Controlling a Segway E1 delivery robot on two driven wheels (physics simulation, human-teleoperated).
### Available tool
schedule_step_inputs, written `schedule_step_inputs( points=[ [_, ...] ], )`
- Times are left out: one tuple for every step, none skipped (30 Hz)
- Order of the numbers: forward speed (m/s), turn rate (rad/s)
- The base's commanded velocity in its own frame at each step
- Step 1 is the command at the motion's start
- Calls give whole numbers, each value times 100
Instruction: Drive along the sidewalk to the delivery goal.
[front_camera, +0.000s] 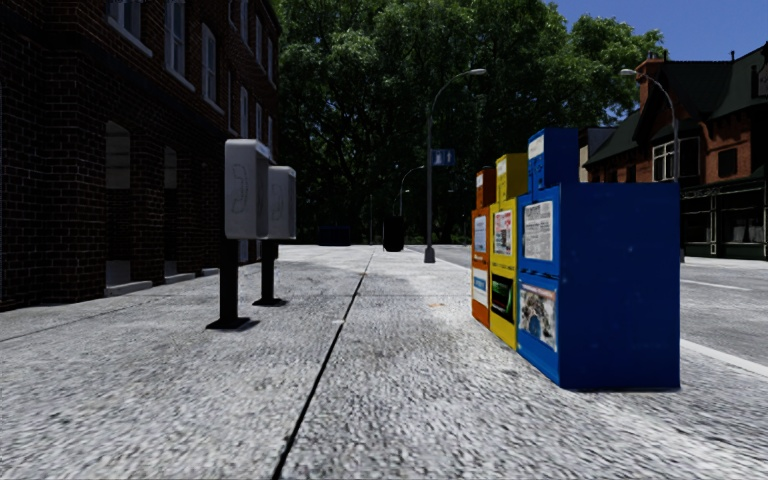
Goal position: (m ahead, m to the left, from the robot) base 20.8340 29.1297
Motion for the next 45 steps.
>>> schedule_step_inputs(
  points=[
    [200,0],
    [200,0],
    [200,0],
    [200,0],
    [200,0],
    [200,0],
    [200,0],
    [200,0],
    [200,0],
    [200,0],
    [200,0],
    [200,0],
    [200,0],
    [200,0],
    [200,0],
    [200,0],
    [200,0],
    [200,0],
    [200,0],
    [200,0],
    [200,0],
    [200,0],
    [200,0],
    [200,0],
    [200,0],
    [200,0],
    [200,0],
    [200,0],
    [200,0],
    [200,0],
    [200,0],
    [200,0],
    [200,0],
    [200,0],
    [200,0],
    [200,0],
    [200,0],
    [200,0],
    [200,0],
    [200,0],
    [200,0],
    [200,0],
    [200,0],
    [200,0],
    [200,0]
  ],
)
